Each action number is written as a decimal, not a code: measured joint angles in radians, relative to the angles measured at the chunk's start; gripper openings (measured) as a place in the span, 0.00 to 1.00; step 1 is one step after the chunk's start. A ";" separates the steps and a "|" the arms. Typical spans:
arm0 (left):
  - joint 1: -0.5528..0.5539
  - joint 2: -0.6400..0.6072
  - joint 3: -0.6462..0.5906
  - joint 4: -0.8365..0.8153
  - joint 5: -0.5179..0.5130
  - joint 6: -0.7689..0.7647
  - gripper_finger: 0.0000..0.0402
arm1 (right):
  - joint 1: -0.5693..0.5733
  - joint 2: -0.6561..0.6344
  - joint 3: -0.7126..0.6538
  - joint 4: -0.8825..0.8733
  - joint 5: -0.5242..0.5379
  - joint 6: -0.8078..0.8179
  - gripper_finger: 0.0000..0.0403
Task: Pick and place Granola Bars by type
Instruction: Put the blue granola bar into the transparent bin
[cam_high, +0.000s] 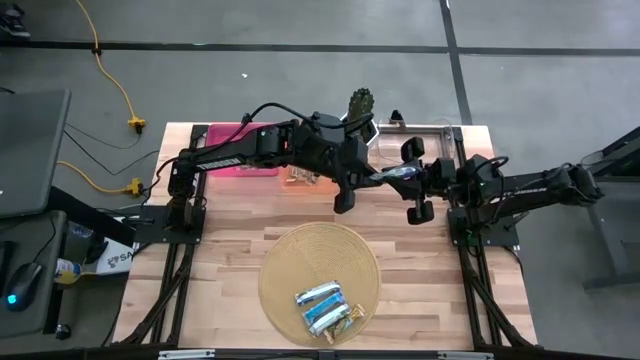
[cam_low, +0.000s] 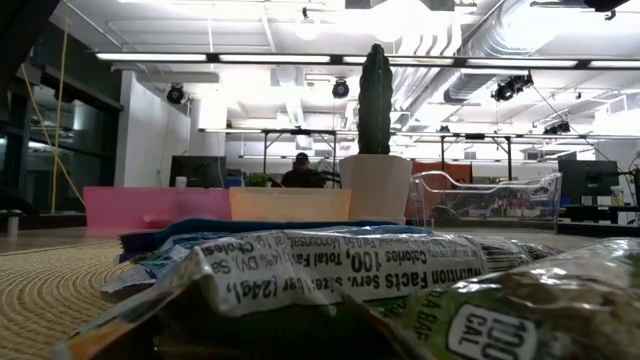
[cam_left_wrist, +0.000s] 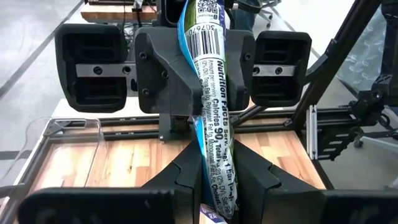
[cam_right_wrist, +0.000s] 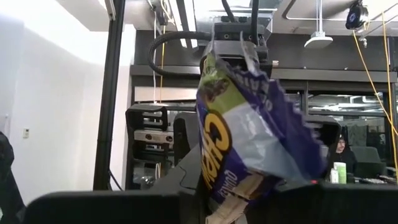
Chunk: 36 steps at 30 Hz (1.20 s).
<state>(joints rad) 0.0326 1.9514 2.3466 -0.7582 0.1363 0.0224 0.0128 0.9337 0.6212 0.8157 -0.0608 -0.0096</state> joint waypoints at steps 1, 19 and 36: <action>0.000 0.000 0.000 0.000 -0.002 0.001 0.15 | 0.000 0.000 0.000 0.000 0.000 -0.004 0.14; 0.000 0.012 0.002 -0.015 -0.069 0.079 0.52 | 0.000 -0.023 0.000 -0.012 0.006 -0.032 0.14; 0.004 0.092 0.000 -0.144 -0.376 0.052 0.61 | -0.061 -0.190 0.000 -0.226 0.092 -0.070 0.14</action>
<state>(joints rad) 0.0367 2.0430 2.3466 -0.9020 -0.2399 0.0746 -0.0482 0.7435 0.6213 0.5895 0.0313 -0.0797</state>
